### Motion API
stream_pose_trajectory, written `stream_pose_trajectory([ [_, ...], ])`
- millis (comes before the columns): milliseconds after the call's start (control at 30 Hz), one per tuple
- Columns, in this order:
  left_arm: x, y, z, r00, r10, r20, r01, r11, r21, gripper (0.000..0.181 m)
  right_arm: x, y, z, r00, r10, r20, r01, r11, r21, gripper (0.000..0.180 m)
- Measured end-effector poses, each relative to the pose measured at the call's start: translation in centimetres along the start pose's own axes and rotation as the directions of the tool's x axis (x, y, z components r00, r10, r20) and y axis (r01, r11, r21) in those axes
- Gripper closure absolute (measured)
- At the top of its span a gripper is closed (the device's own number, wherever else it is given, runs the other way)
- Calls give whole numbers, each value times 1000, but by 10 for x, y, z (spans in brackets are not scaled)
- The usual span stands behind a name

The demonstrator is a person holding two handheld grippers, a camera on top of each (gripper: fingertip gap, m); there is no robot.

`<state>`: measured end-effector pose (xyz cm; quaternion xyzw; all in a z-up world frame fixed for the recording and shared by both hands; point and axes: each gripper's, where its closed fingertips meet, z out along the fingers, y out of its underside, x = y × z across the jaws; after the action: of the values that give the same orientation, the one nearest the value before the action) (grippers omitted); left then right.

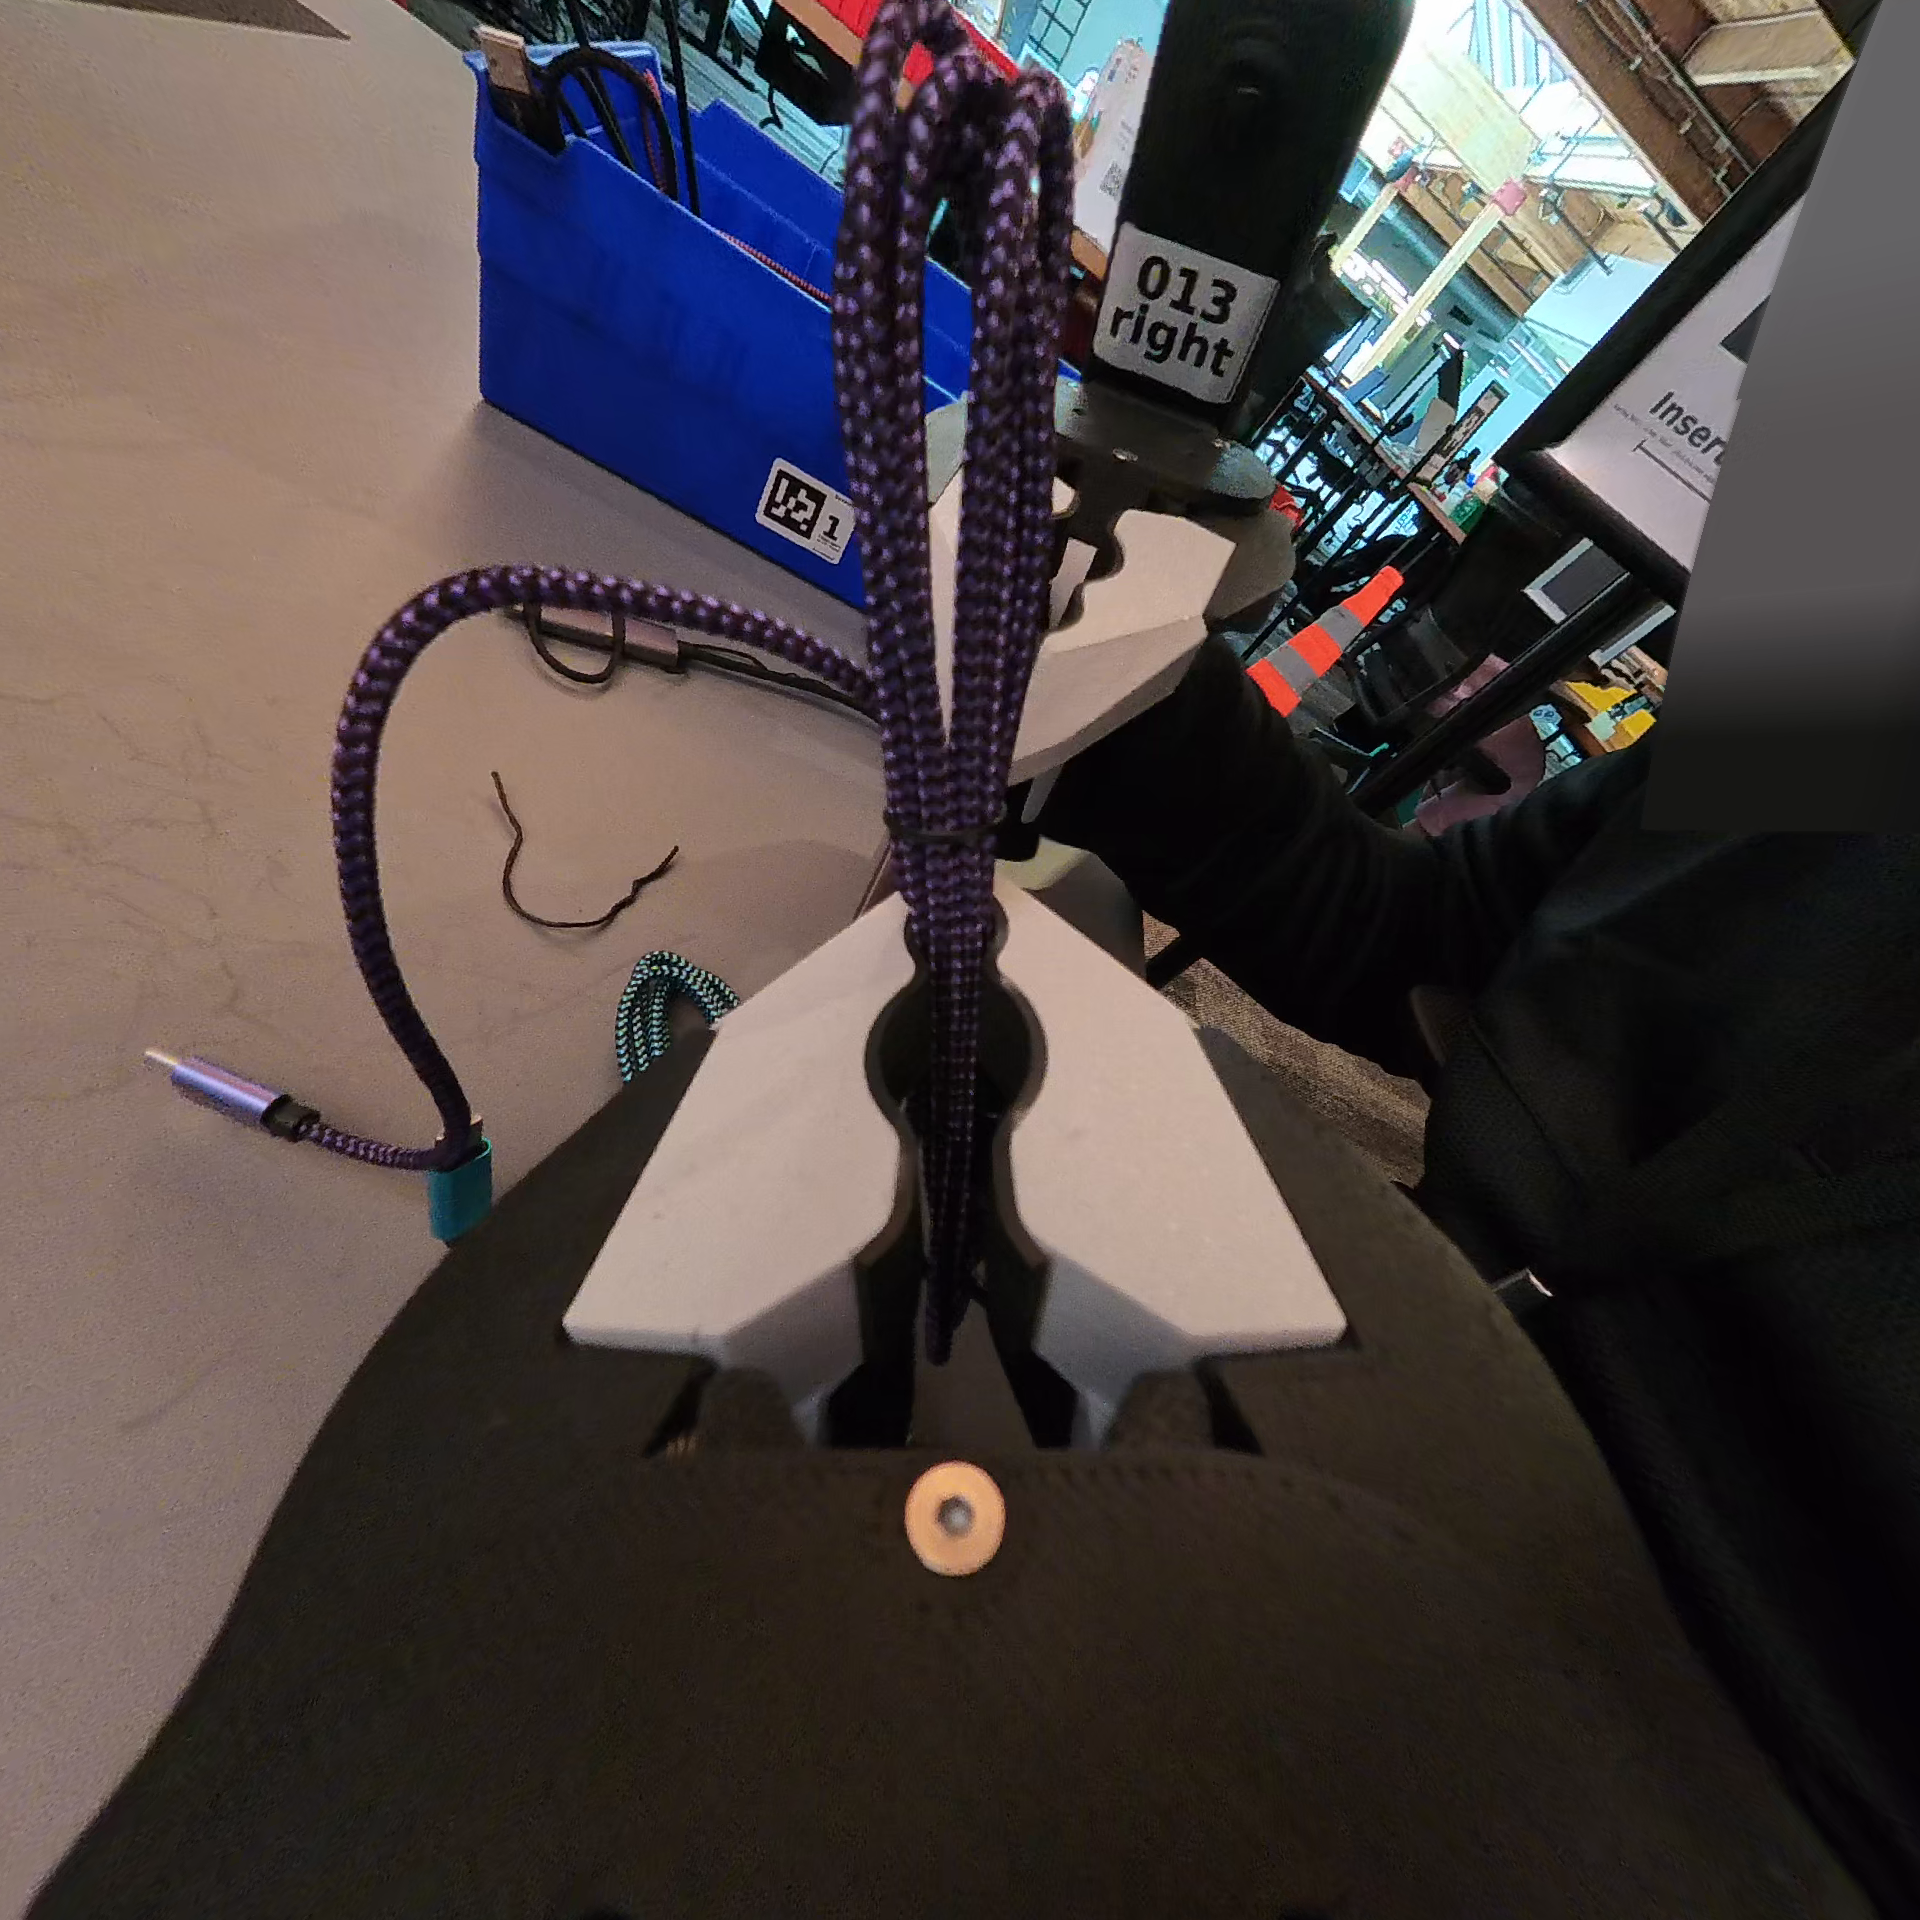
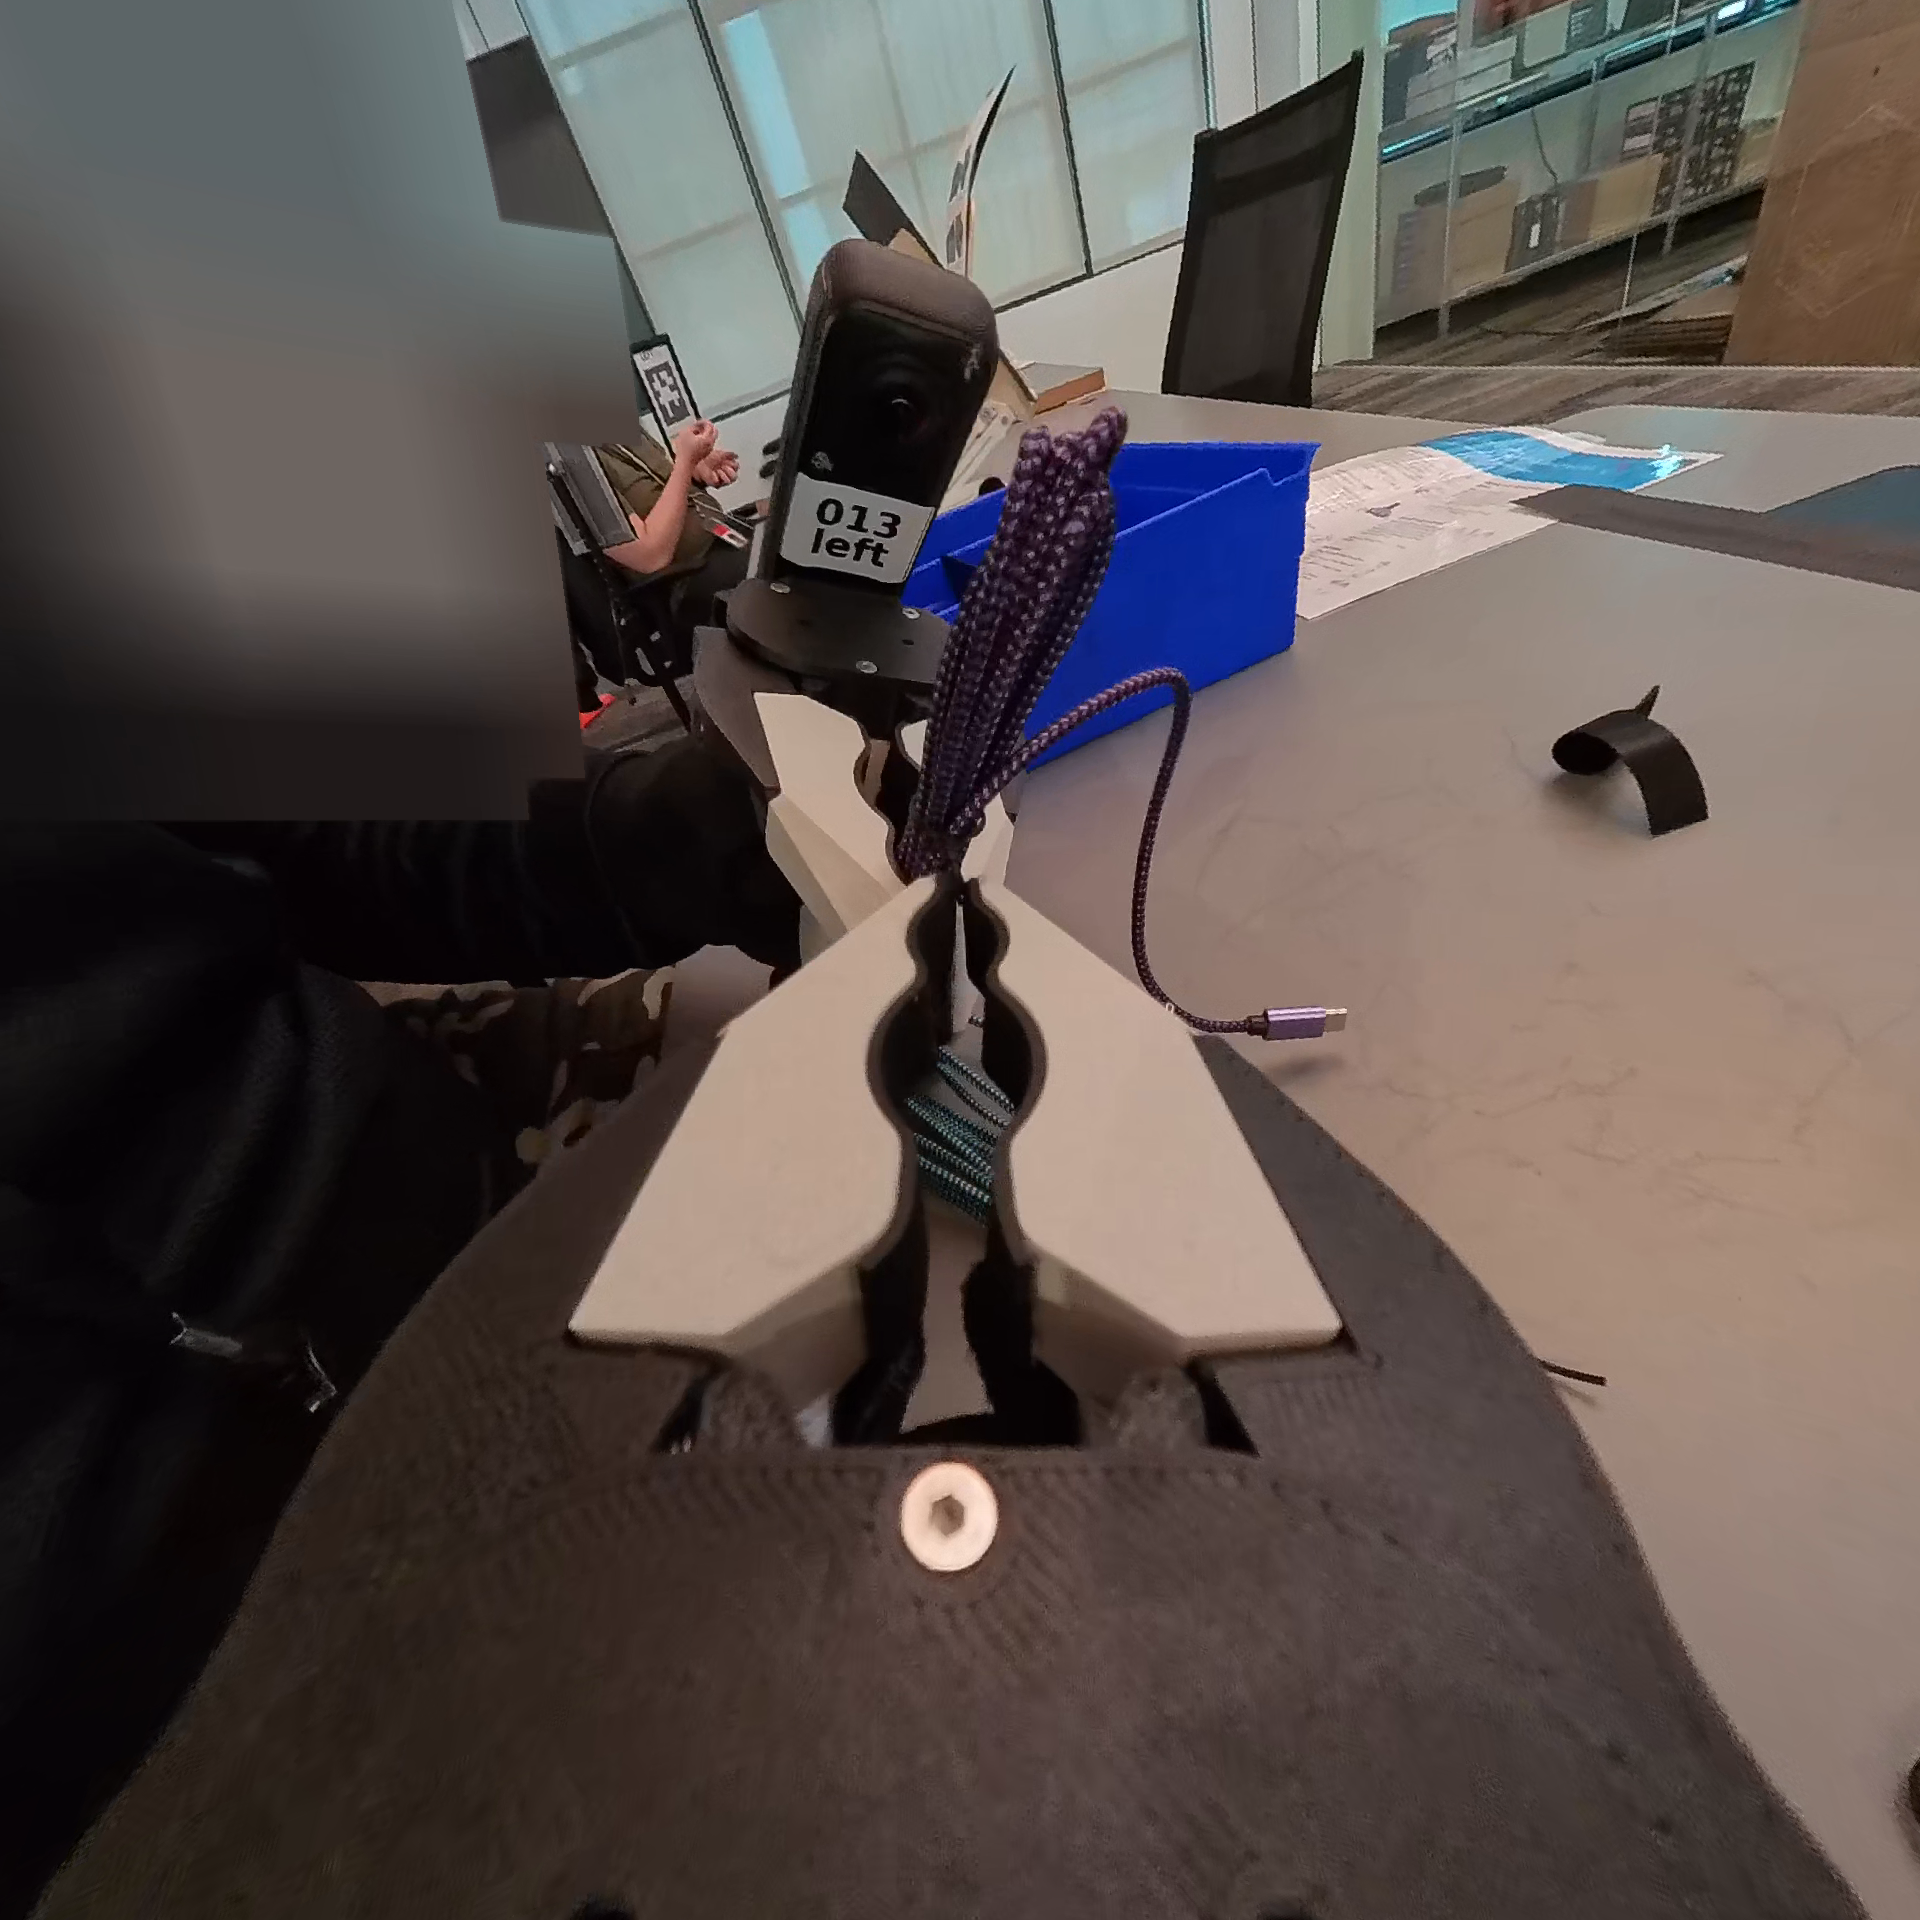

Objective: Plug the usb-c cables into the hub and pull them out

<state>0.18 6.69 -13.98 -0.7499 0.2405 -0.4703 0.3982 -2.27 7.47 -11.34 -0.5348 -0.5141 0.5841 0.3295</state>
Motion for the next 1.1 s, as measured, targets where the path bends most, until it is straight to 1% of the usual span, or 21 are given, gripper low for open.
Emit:
stream_pose_trajectory([
  [67,0,2,0,1000,2,-3,-2,1000,-14,181,1,1,0,999,-33,-21,33,999,-13,180],
  [133,1,3,0,1000,-3,-11,3,1000,-24,181,2,1,0,991,-113,-68,111,993,-42,180],
  [200,0,4,0,1000,-18,-17,17,999,-32,181,5,2,1,965,-225,-131,215,973,-87,180],
  [267,-1,5,0,998,-55,-29,54,998,-44,181,7,3,1,899,-393,-192,367,917,-158,180],
  [300,-2,6,0,996,-86,-36,84,995,-51,181,8,3,1,828,-513,-224,474,856,-208,180],
  [333,-1,8,0,991,-121,-55,118,991,-60,181,9,4,0,710,-659,-248,598,750,-283,180],
  [367,-2,9,1,986,-154,-67,149,986,-68,181,11,6,0,568,-785,-248,688,618,-381,180],
  [400,-4,11,1,981,-180,-69,175,982,-71,181,13,8,0,462,-855,-235,723,517,-459,180],
  [433,-5,11,0,975,-206,-84,201,977,-65,181,14,8,2,410,-882,-232,734,470,-490,180],
  [467,-4,9,-1,970,-221,-98,217,975,-51,181,13,7,3,392,-889,-238,739,458,-494,180],
  [500,-4,8,-2,972,-214,-95,211,976,-45,181,12,6,3,394,-887,-242,744,462,-482,180],
  [533,-5,8,-2,978,-194,-81,191,981,-45,181,10,5,4,434,-865,-251,738,501,-451,180],
  [567,-4,7,-2,983,-169,-71,166,985,-40,181,9,3,4,519,-812,-267,713,583,-389,180],
  [600,-4,6,-3,988,-146,-58,144,989,-30,181,7,-1,3,629,-726,-277,659,687,-307,177],
  [633,-6,5,-4,992,-123,-35,123,992,-24,181,6,-4,1,733,-623,-272,582,782,-222,173],
  [667,-7,3,-5,995,-102,-13,101,995,-17,181,6,-7,-1,814,-522,-255,497,853,-159,173],
  [700,-9,1,-7,997,-77,5,77,997,-8,181,8,-7,-2,867,-437,-238,419,899,-126,170],
  [767,-9,-1,-8,999,-33,36,33,999,-2,181,10,-3,-2,934,-300,-197,287,954,-91,170],
  [833,-10,-1,-8,998,8,60,-7,1000,-16,181,7,0,1,975,-181,-129,174,983,-62,170],
  [900,-10,-1,-6,996,37,81,-35,999,-26,181,3,-2,1,986,-133,-101,132,991,-17,171],
  [1100,-11,2,-4,993,61,101,-57,997,-46,181,3,-9,1,969,-192,-159,193,981,-6,171],
])
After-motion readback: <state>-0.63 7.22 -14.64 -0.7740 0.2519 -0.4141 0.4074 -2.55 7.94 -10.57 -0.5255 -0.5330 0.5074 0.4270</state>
